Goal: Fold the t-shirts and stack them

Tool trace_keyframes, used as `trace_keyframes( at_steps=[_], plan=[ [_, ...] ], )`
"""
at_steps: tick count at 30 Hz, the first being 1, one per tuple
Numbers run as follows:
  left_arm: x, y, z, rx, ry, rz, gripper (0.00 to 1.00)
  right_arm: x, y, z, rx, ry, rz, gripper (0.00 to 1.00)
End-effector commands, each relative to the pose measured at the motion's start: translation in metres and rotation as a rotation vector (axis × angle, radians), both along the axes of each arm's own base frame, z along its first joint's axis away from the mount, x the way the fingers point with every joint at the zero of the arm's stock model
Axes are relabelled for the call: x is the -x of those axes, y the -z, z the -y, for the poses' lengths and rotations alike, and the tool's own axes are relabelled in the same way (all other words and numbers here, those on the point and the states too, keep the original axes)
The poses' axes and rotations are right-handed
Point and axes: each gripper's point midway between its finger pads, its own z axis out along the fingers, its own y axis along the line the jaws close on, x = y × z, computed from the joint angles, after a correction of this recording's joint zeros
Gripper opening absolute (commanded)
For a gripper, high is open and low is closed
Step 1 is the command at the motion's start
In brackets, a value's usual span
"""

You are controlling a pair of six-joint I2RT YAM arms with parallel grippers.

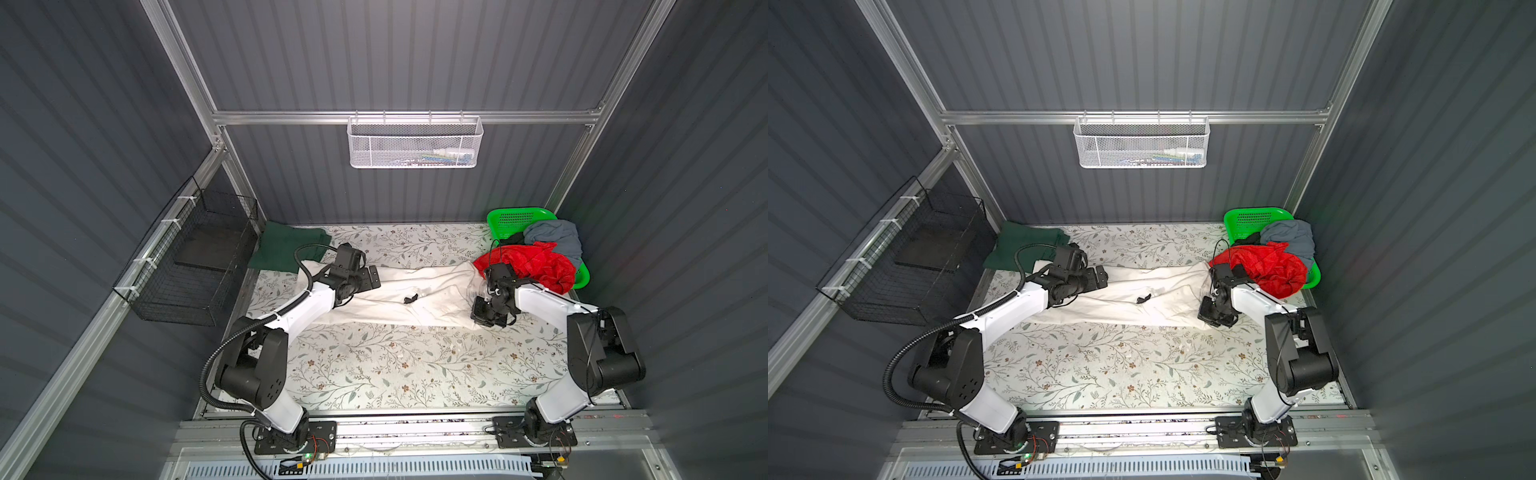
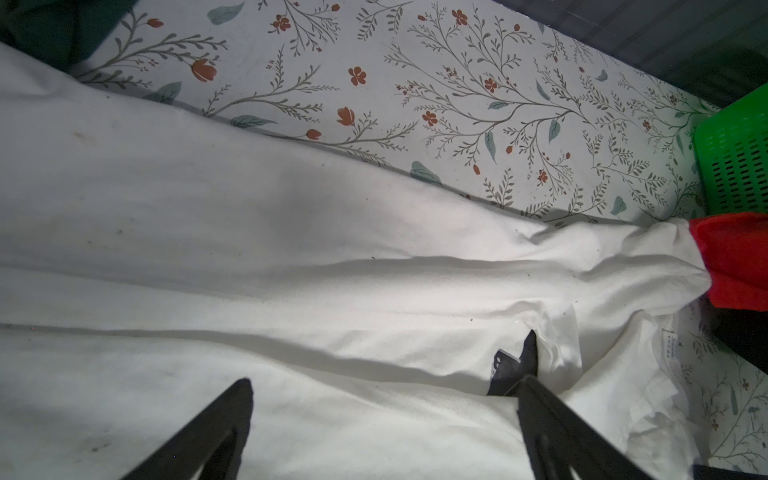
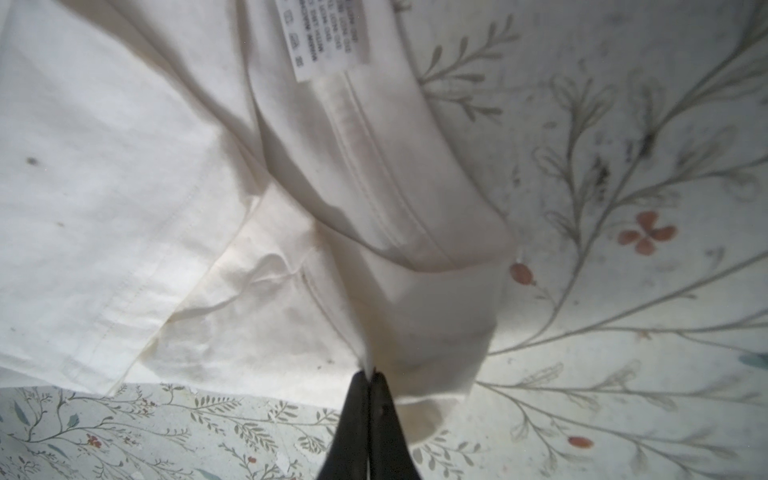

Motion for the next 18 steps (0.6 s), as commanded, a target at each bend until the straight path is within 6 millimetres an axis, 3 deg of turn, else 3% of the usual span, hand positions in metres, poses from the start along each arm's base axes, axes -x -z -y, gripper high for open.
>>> trace_keyframes(
  at_steps=[1, 12, 18],
  plan=[
    [0.004, -0.002, 0.0, 0.007, 0.001, -0.008, 1.0, -0.006, -0.01, 0.006, 0.031, 0.012, 0.017, 0.0],
    [0.004, -0.01, -0.002, -0.003, 0.002, 0.006, 1.0, -0.027, -0.026, 0.01, 0.056, 0.036, 0.047, 0.0],
    [0.005, -0.011, -0.002, -0.001, 0.004, 0.006, 1.0, -0.032, -0.022, 0.015, 0.072, 0.035, 0.029, 0.0]
  ],
)
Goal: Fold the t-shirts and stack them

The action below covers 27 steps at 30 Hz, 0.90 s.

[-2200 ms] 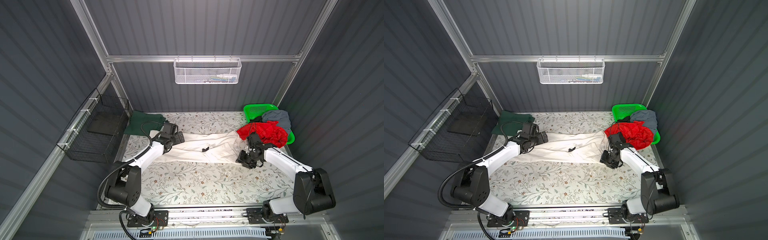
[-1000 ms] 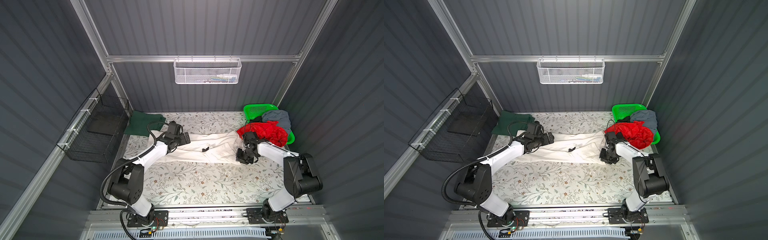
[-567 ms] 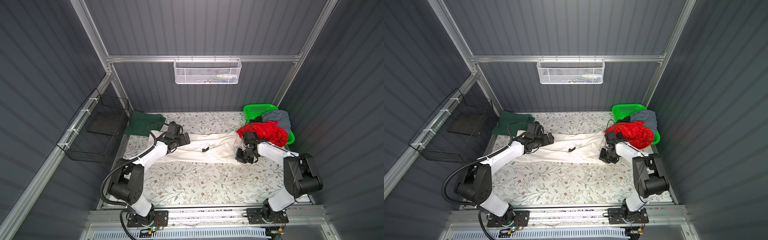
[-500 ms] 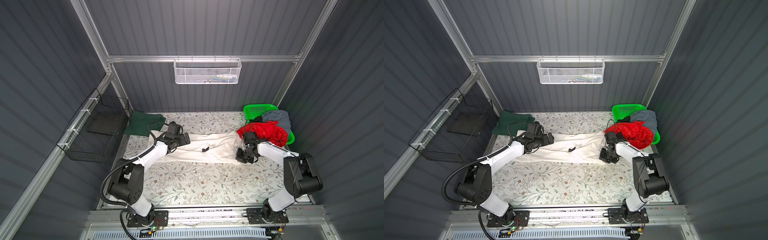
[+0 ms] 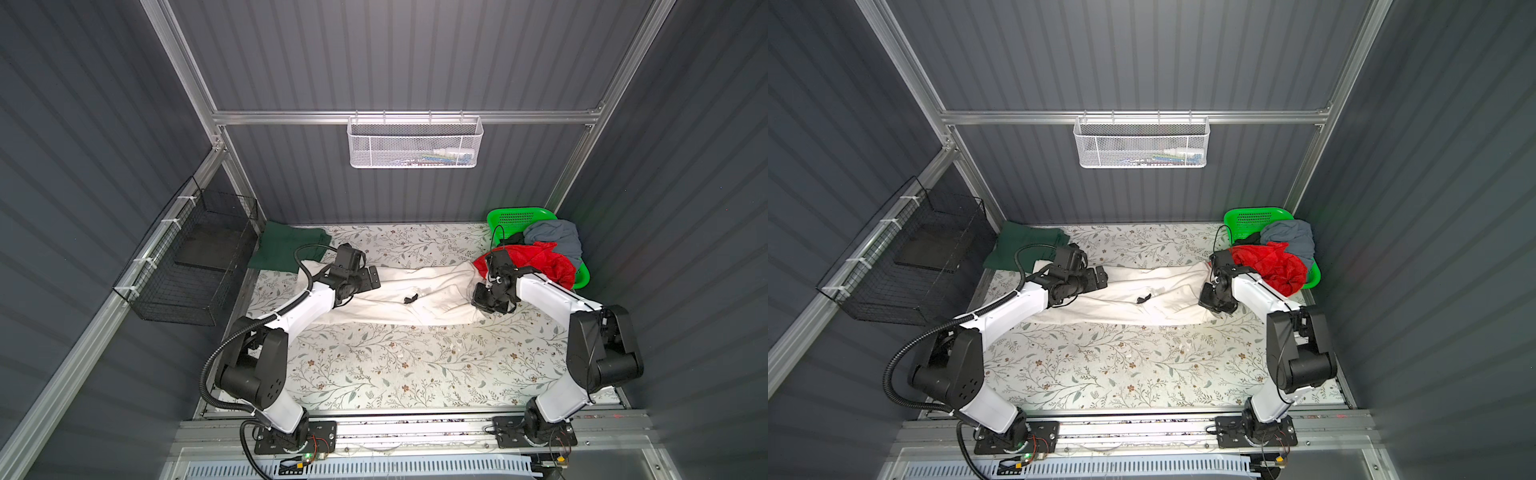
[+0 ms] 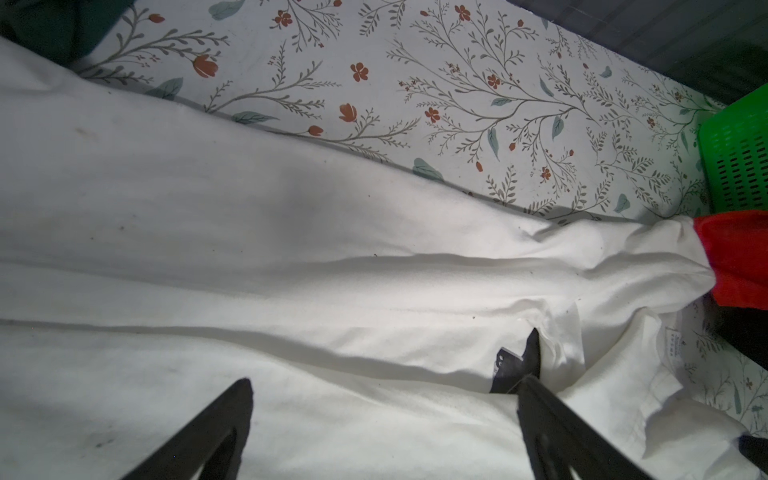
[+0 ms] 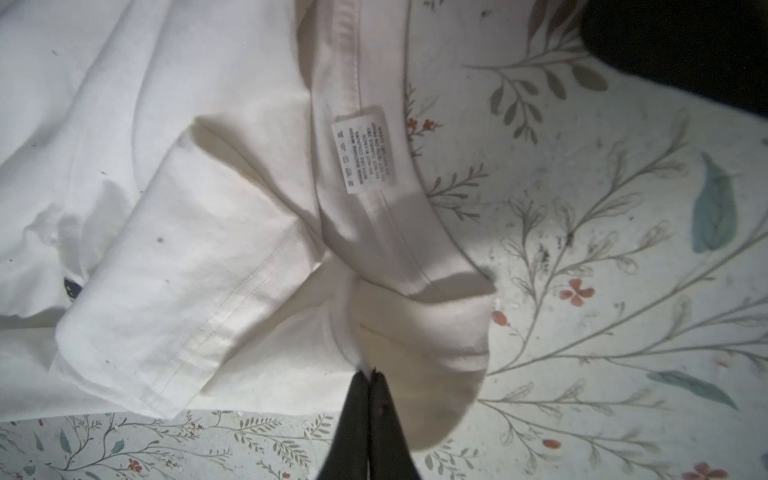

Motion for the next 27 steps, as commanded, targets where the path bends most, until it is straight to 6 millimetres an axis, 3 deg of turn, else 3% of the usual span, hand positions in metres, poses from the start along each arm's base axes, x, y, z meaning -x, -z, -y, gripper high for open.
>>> trace_keyframes(
  at_steps=[1, 5, 8, 12, 13, 17, 19, 21, 27],
  plan=[
    [0.004, -0.014, -0.001, 0.006, 0.005, 0.015, 1.0, 0.003, 0.008, 0.01, 0.037, 0.008, -0.048, 0.0],
    [0.004, -0.02, 0.001, 0.019, 0.011, 0.03, 0.99, 0.002, 0.017, 0.008, 0.031, 0.012, -0.072, 0.0],
    [0.005, -0.023, 0.004, 0.04, 0.022, 0.033, 0.99, 0.002, 0.021, 0.006, 0.018, 0.01, -0.082, 0.16],
    [0.007, -0.027, 0.018, 0.11, 0.058, 0.032, 1.0, 0.0, 0.015, 0.002, -0.005, 0.004, -0.064, 0.5],
    [0.008, -0.028, 0.024, 0.132, 0.075, 0.033, 1.0, -0.001, 0.011, 0.002, -0.007, 0.004, -0.055, 0.58],
    [0.017, -0.026, 0.057, 0.185, 0.179, 0.015, 1.0, -0.001, -0.002, -0.001, -0.067, 0.02, -0.012, 0.64],
    [0.025, -0.021, 0.077, 0.175, 0.252, 0.005, 1.0, 0.0, -0.011, 0.001, -0.089, 0.051, 0.026, 0.86],
    [0.035, -0.015, 0.094, 0.16, 0.312, -0.01, 0.99, 0.002, -0.018, 0.004, -0.095, 0.077, 0.067, 0.99],
    [0.065, 0.007, 0.144, 0.217, 0.472, -0.069, 0.99, 0.019, -0.026, 0.005, -0.148, 0.144, 0.132, 0.99]
  ],
)
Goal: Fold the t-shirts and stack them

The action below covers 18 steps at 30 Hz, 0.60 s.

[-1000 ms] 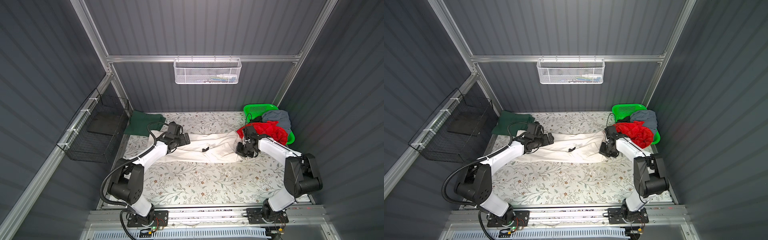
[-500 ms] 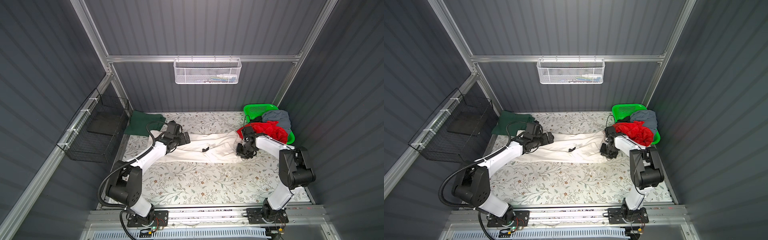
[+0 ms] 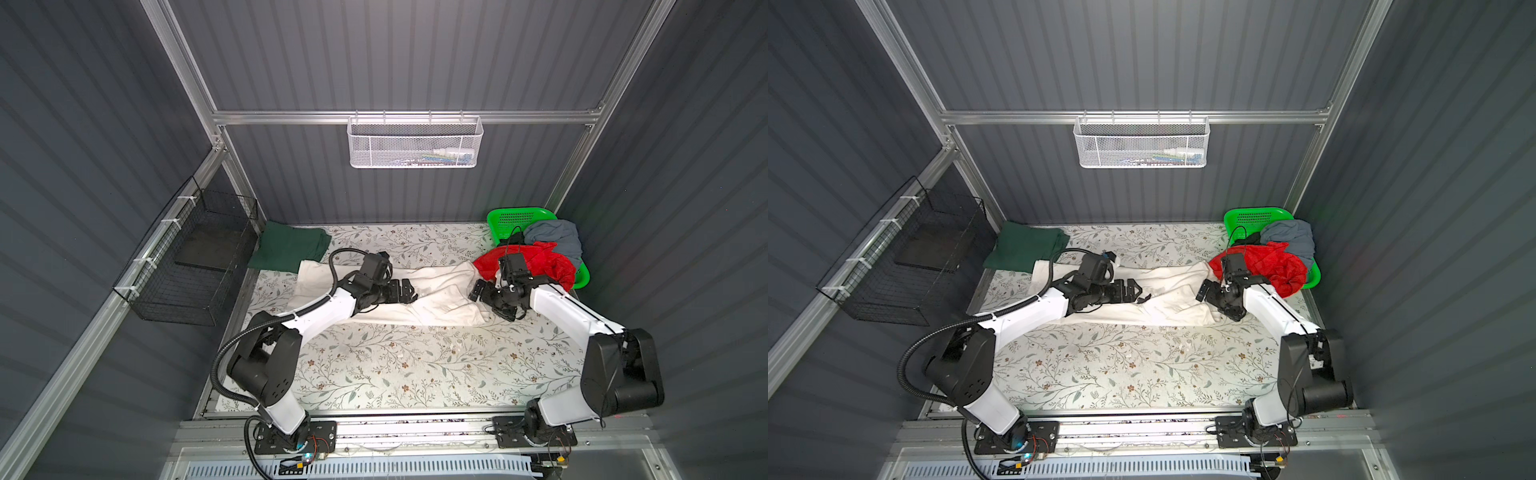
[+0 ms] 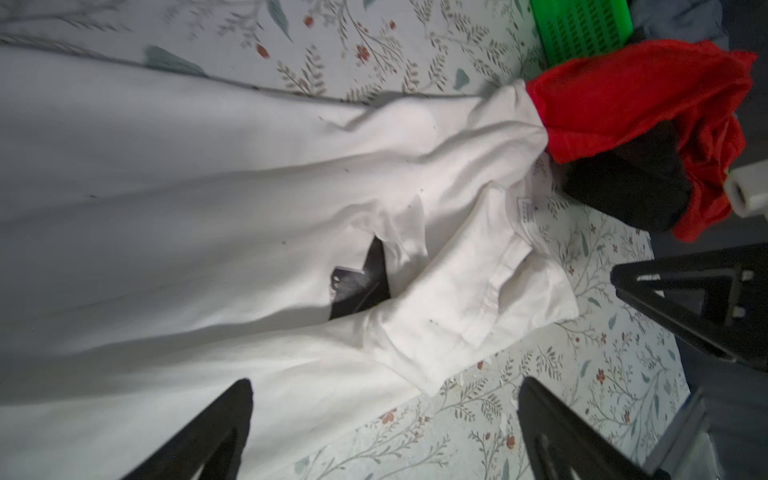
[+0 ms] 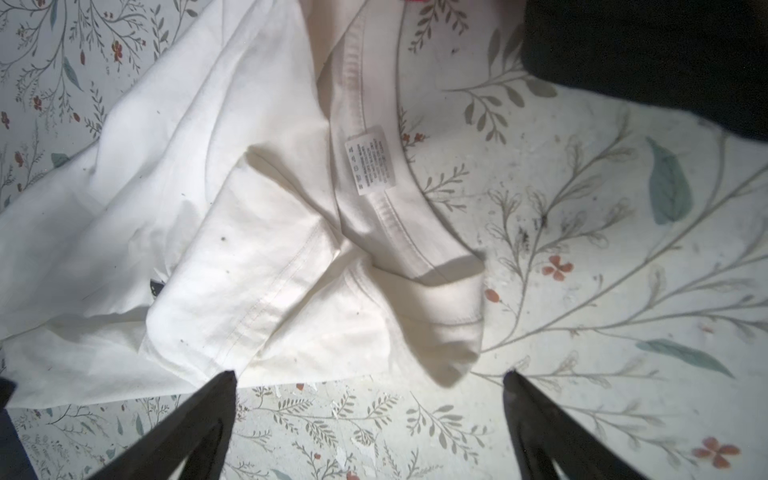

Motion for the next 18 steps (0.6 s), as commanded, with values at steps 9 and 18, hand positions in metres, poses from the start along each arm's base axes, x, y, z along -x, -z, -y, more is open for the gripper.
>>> trace_keyframes(
  at_steps=[9, 18],
  plan=[
    [0.04, 0.019, 0.055, 0.075, 0.192, -0.06, 0.98, 0.033, 0.02, 0.0, -0.099, 0.106, -0.01, 0.99],
    [0.057, 0.035, 0.074, 0.096, 0.2, -0.12, 0.96, 0.039, 0.032, -0.002, -0.125, 0.112, -0.013, 0.99]
  ],
)
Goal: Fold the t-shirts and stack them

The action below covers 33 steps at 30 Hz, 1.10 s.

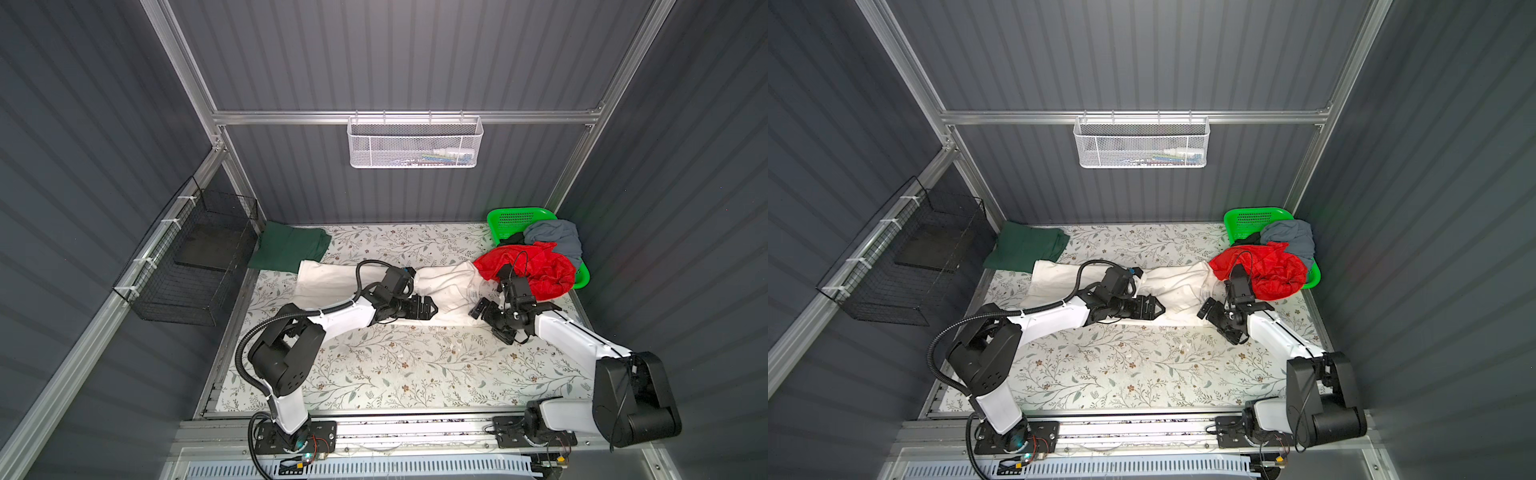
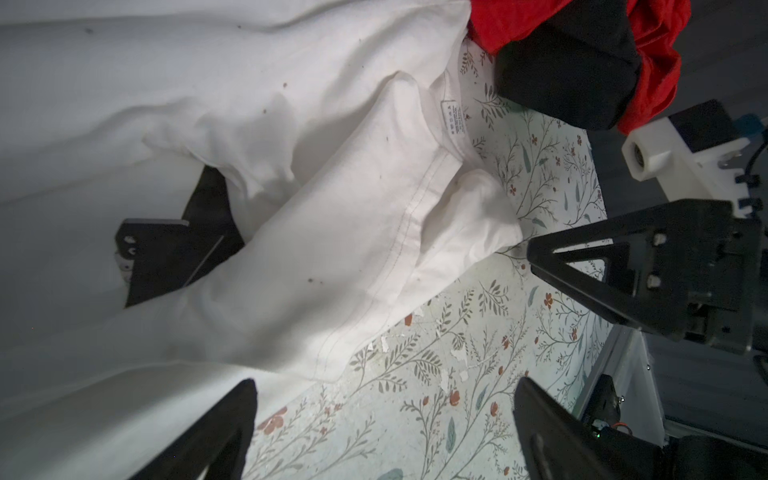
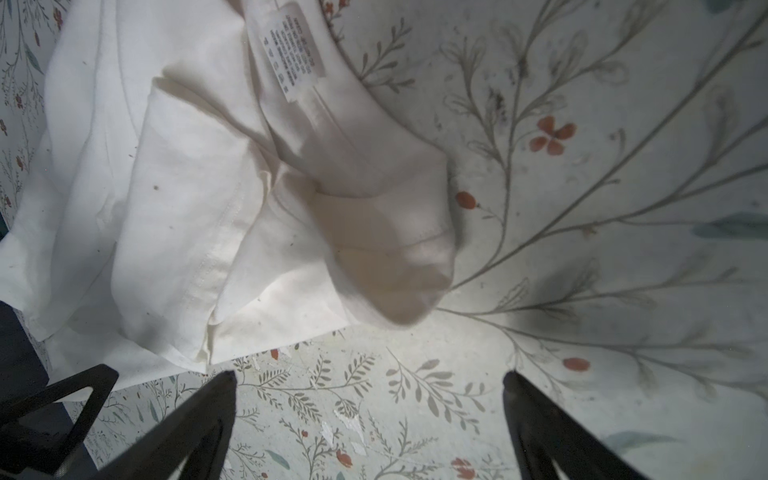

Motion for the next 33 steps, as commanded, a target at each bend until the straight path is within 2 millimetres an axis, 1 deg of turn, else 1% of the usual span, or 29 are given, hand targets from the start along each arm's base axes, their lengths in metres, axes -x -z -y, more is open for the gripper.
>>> trace_keyframes(
  at_steps=[1, 8, 14, 21, 23, 26, 28, 30, 33],
  plan=[
    [0.014, 0.012, 0.01, 0.0, 0.021, -0.049, 0.95, -0.003, -0.003, 0.0, -0.013, 0.013, 0.025, 0.99],
    [0.017, 0.021, 0.015, -0.023, 0.027, -0.07, 0.91, 0.0, -0.002, 0.001, -0.01, 0.012, 0.022, 0.99],
    [0.013, 0.033, 0.011, -0.088, -0.005, -0.086, 0.88, 0.001, 0.001, 0.003, -0.009, 0.019, 0.016, 0.99],
    [0.008, 0.043, 0.013, -0.142, -0.019, -0.098, 0.82, 0.002, 0.004, 0.004, -0.014, 0.021, 0.01, 0.99],
    [0.006, 0.045, 0.013, -0.151, -0.024, -0.098, 0.78, 0.002, 0.004, 0.004, -0.013, 0.02, 0.01, 0.99],
    [0.004, 0.046, 0.013, -0.165, -0.027, -0.093, 0.65, 0.003, 0.004, 0.005, -0.014, 0.021, 0.012, 0.99],
    [0.002, 0.048, 0.011, -0.188, -0.035, -0.097, 0.62, 0.003, 0.005, 0.004, -0.019, 0.021, 0.013, 0.99],
    [0.002, 0.051, 0.009, -0.208, -0.039, -0.102, 0.54, 0.003, 0.006, 0.003, -0.028, 0.022, 0.012, 0.99],
    [0.001, 0.055, 0.006, -0.236, -0.046, -0.109, 0.53, 0.003, 0.006, 0.002, -0.034, 0.02, 0.013, 0.99]
  ],
)
